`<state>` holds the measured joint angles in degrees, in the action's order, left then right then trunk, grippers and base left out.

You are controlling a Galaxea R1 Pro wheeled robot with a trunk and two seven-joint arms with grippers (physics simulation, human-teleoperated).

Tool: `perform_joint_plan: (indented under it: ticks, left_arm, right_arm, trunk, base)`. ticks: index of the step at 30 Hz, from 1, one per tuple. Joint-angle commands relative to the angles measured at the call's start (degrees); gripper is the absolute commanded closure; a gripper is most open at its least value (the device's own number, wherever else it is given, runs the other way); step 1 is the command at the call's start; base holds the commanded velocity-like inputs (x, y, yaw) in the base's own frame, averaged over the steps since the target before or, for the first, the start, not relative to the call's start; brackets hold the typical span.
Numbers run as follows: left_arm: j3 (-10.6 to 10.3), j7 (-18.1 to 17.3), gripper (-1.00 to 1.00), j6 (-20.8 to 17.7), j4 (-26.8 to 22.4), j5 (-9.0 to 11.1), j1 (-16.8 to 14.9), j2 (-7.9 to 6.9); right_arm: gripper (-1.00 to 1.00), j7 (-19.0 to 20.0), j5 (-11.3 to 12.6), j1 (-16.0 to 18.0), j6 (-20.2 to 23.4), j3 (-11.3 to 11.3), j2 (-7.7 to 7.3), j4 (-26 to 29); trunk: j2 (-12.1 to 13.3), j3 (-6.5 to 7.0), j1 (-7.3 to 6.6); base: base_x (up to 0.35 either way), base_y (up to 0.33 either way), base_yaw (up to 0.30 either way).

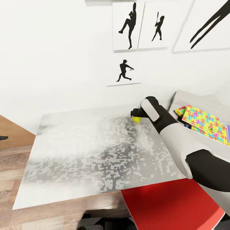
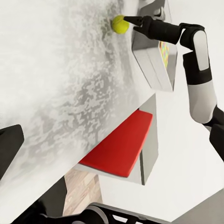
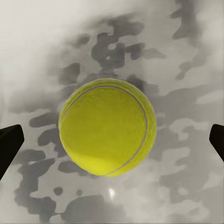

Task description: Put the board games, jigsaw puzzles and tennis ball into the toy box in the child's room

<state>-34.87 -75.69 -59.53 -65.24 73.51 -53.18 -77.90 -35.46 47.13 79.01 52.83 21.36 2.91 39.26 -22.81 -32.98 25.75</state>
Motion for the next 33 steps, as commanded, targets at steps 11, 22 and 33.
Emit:
perform_joint_plan:
  ticks: [11, 22, 33]
  left_arm:
    - [-0.5, -0.2, -1.0, -0.5, 0.0, 0.3, -0.3, -0.07]
    - [-0.5, -0.2, -1.0, -0.5, -0.1, 0.3, -0.3, -0.06]
    - [-0.5, -0.2, -1.0, -0.5, -0.1, 0.3, -0.3, -0.06]
  right_arm:
    - [-1.0, -0.6, 0.6, 0.2, 0.2, 0.2, -0.19, 0.0]
    - [-1.0, -0.6, 0.6, 0.3, 0.1, 0.1, 0.09, 0.1]
    - [-1.0, -0.6, 0.6, 0.2, 0.2, 0.2, 0.37, 3.0]
  trunk:
    - [-0.1, -1.12, 0.03]
    - [-0.1, -2.15, 0.03]
    - [-0.1, -2.59, 0.03]
  base:
    - [0.0, 0.0, 0.0]
    - [0.0, 0.0, 0.0]
    - [0.0, 0.0, 0.0]
